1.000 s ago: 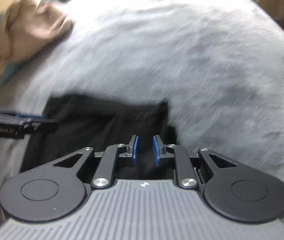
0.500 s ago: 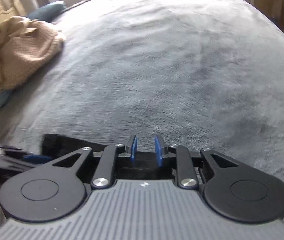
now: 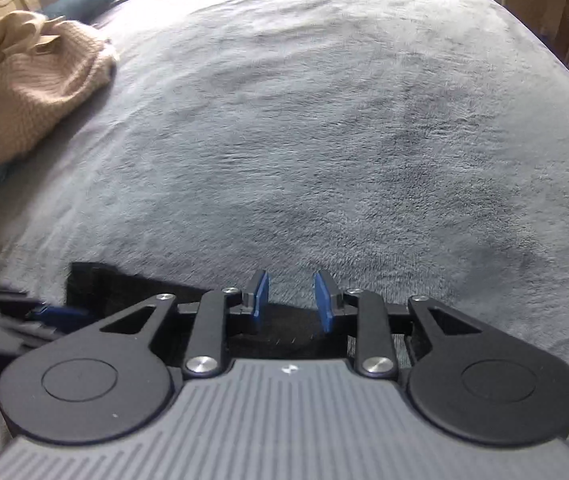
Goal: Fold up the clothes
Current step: 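Press the newly folded shirt layers flat with both open grippers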
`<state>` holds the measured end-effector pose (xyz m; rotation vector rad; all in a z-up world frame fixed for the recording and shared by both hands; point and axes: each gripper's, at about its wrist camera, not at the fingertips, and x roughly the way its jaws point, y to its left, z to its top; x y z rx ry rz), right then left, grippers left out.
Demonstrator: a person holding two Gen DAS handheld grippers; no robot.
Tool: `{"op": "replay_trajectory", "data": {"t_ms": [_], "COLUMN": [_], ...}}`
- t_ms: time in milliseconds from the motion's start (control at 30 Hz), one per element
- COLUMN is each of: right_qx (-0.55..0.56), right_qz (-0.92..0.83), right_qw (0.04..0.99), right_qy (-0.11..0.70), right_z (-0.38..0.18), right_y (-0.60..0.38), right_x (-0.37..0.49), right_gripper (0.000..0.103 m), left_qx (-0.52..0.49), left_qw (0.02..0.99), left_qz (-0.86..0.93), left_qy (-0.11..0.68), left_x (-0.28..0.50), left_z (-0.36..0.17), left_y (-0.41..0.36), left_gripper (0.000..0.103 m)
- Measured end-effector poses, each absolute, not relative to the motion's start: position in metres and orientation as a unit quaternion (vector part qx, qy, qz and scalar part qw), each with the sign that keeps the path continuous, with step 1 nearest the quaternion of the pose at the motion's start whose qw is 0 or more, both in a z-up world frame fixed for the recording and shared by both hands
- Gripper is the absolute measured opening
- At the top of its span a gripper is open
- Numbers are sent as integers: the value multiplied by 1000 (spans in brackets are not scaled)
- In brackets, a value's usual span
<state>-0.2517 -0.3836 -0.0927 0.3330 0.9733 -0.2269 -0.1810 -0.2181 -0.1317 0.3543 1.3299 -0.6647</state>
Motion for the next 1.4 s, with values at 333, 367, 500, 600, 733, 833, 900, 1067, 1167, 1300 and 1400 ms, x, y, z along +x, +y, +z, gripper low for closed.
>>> {"op": "replay_trajectory", "data": {"t_ms": [333,367,500,600,733,833,900,1067,1167,1300,1400], "right_qx": [98,99,82,79,76,68,44,33,15,-19,-78], "right_qz": [-64,-75,-130,-121,-69,-50,-76,-105,-47,34,8], "right_qw": [846,847,852,856,861,849,836,847,861,848,825], "right_qy": [520,517,501,496,498,522,542,519,507,528,560], "right_z": [-104,-103,-94,-86,-82,-91,-99,-83,-74,-83,-98], "right_y": [-359,-361,-367,-366,-358,-353,-352,-351,-333,-309,-302], "right_x": [-269,-269,-270,-276,-284,-286,-286,-296,-307,-322,-330], "right_gripper": [25,25,25,25,27,28,28,28,28,28,28], "left_qx": [185,187,190,192,196,200,203,205,207,208,208], "left_qw": [729,730,731,733,734,735,736,737,736,737,738], "left_qz": [-291,-290,-286,-284,-284,-284,-284,-285,-287,-288,-289], "left_qy": [591,591,589,588,584,582,580,578,577,575,574], "left_x": [-188,-189,-190,-191,-192,-193,-194,-196,-196,-197,-197], "left_z": [-133,-133,-134,-135,-136,-136,-135,-136,-135,-135,-136], "left_y": [-229,-230,-234,-236,-236,-237,-237,-237,-237,-236,-236], "left_gripper": [54,54,55,55,56,56,56,56,56,56,57]}}
